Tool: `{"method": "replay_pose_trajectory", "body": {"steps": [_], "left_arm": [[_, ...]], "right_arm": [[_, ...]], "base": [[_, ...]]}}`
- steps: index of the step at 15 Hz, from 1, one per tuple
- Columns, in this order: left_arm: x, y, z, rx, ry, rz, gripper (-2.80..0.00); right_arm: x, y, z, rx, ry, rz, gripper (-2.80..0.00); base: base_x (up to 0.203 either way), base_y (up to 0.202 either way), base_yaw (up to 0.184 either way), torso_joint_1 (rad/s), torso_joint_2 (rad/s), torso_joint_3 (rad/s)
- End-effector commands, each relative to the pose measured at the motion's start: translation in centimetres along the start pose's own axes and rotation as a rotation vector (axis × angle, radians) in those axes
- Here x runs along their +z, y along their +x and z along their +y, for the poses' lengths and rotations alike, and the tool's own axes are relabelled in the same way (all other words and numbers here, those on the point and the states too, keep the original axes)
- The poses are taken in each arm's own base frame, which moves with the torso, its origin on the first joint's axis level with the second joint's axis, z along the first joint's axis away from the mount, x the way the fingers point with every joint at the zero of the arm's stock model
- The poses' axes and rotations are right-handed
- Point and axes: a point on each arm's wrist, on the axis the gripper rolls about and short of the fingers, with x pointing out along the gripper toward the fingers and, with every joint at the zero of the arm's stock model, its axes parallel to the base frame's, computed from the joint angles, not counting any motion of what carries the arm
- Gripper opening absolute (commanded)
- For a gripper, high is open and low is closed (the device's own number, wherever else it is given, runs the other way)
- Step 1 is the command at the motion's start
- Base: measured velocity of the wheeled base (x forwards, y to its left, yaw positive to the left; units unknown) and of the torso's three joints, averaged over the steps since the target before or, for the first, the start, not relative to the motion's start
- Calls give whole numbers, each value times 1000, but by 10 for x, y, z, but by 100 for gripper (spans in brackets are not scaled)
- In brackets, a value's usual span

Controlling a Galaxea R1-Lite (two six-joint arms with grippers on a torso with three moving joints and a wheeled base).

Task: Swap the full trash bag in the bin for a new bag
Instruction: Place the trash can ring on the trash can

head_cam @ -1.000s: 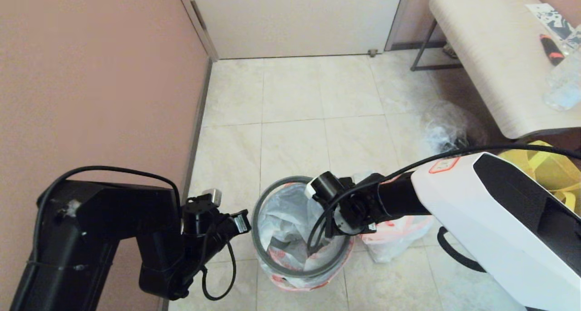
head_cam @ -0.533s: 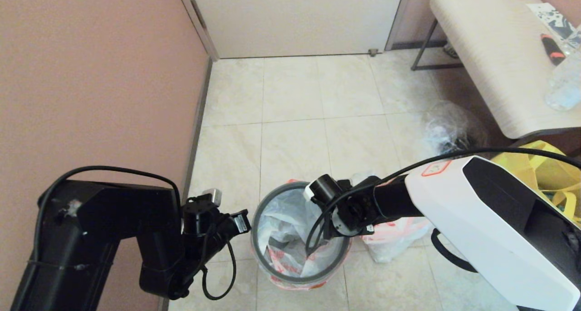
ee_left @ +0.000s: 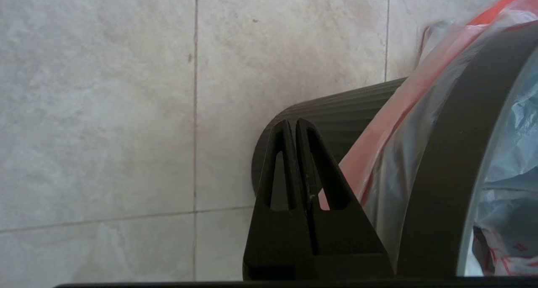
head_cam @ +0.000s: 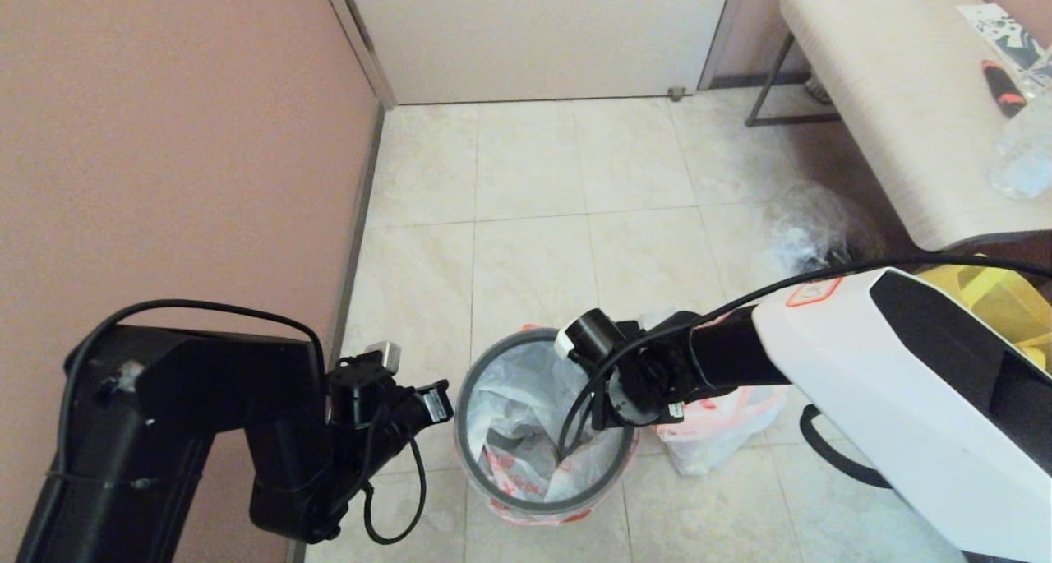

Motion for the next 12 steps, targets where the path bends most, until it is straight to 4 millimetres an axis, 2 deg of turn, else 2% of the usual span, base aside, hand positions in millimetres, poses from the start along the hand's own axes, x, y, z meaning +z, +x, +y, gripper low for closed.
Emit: {"method": "replay_pose_trajectory", "body": {"steps": [1,3,5,6,8,10,12], "left_arm": [[4,-6,-1,-18,-4,-2,-280],[19,-21,-8,-58,-3,-20,-280],[41,-43,-19,-102,2,-61,-280],[51,-56,-27,-137,5,-71,-280],[63,-78,-40,-183,11,-69,-280],[77,-99,-53,-231,16,-13,-280],[83,-96,-59,-378,8,150,-280]], "right_arm": [[10,-27,-10,22,22,-27,0],[14,-55,-24,79,31,-7,0],[12,-83,-43,230,37,78,0],[10,-93,-52,349,38,144,-280],[14,-95,-67,524,65,181,-280],[21,-81,-78,640,97,229,-280],[25,-65,-87,754,73,292,-280]], "base": [[0,0,0,0,0,0],[0,0,0,0,0,0],[0,0,0,0,0,0],[0,0,0,0,0,0],[0,0,0,0,0,0],[0,0,0,0,0,0],[0,0,0,0,0,0]]}}
